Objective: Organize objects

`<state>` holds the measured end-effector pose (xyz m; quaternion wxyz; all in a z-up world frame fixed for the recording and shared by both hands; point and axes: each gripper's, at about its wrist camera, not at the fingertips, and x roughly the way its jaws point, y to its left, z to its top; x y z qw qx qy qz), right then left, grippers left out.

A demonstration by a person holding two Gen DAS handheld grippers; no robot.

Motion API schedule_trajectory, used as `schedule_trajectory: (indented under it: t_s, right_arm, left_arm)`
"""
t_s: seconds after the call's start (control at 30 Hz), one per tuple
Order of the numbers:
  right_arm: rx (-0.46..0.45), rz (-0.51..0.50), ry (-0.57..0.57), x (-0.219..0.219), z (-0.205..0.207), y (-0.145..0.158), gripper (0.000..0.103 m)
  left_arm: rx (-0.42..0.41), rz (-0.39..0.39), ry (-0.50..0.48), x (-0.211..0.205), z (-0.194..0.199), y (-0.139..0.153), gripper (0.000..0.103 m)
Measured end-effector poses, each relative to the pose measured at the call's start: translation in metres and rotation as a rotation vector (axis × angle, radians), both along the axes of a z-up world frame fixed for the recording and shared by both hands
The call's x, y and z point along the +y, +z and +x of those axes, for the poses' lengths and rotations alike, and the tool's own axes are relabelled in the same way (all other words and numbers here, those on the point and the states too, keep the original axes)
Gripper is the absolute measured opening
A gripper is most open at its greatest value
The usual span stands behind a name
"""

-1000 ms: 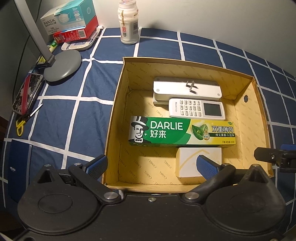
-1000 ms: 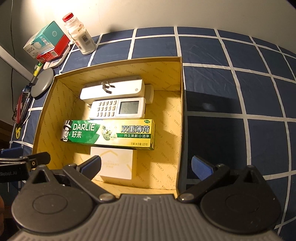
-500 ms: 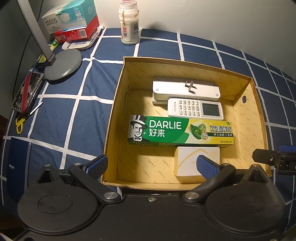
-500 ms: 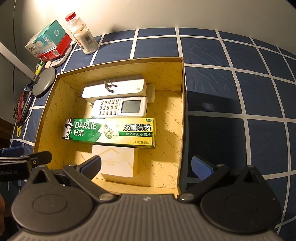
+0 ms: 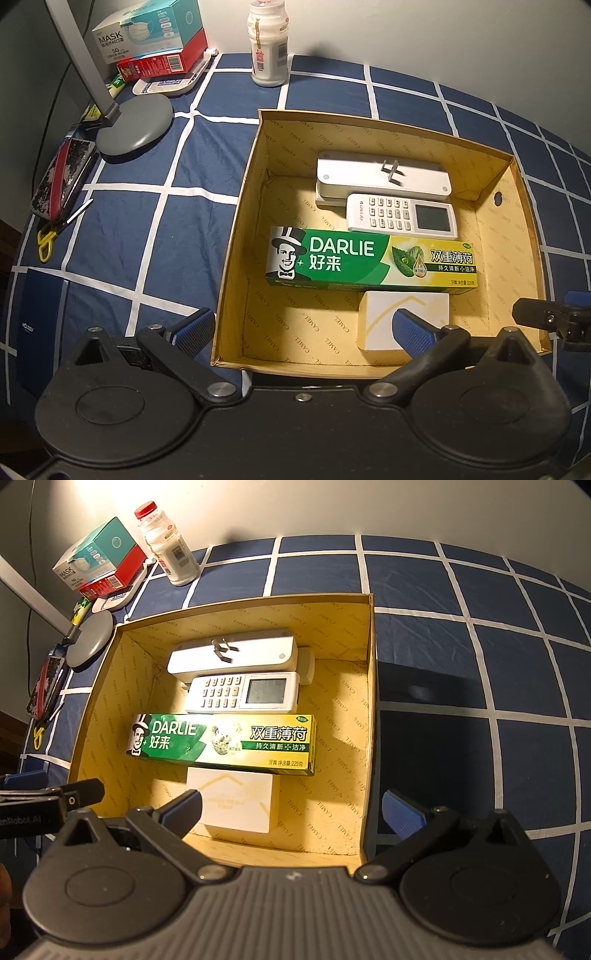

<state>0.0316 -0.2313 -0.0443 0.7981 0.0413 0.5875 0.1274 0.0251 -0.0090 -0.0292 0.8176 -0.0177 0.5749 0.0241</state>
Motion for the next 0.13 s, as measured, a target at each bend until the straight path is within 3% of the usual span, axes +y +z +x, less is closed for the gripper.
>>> schedule_trajectory:
  t_s: [0.13]
  right_arm:
    - [0.004,-0.001,-0.004,-0.0005,0.0015,-0.0015,0.103]
  left_arm:
    - [0.003,0.000,-0.005,-0.0002,-0.0001,-0.0005,0.103]
